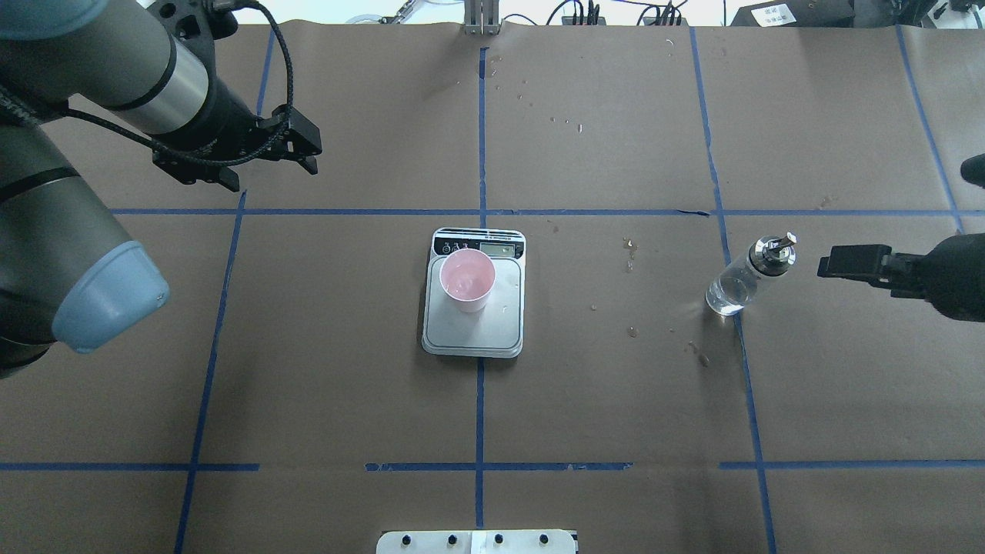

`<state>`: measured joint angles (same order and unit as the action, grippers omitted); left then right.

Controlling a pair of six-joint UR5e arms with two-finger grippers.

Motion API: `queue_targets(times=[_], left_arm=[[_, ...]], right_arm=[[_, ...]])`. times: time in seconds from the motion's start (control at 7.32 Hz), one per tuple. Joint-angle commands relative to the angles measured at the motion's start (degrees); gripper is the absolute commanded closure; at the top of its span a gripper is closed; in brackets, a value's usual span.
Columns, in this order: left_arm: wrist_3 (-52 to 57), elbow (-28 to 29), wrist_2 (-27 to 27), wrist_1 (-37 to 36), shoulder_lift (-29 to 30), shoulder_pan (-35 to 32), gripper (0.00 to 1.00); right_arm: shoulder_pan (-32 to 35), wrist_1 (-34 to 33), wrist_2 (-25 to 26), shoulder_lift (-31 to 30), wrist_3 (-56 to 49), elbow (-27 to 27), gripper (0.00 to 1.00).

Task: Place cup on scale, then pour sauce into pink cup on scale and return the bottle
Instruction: 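Open the left gripper and withdraw it while the right gripper approaches the glass bottle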

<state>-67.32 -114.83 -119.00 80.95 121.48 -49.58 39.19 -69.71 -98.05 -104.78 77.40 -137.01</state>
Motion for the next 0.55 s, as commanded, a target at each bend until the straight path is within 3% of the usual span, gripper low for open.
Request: queue_targets(times=[0.0, 0.14, 0.41], left_arm=[[1.4, -0.3, 0.0, 0.0, -0.5, -0.3, 0.0], [3.6, -0.5, 0.1, 0.2, -2.0, -0.5, 0.0], [14.8, -2.2, 0.0, 0.3, -7.2, -3.0, 0.0]], right_arm=[[-15.7, 1.3, 20.7, -0.9, 4.9, 0.1, 0.0], [-19.4, 1.3, 28.8, -0.9, 4.9, 0.1, 0.0], [-22.7, 1.7, 37.3, -0.5, 3.4, 3.7, 0.0]])
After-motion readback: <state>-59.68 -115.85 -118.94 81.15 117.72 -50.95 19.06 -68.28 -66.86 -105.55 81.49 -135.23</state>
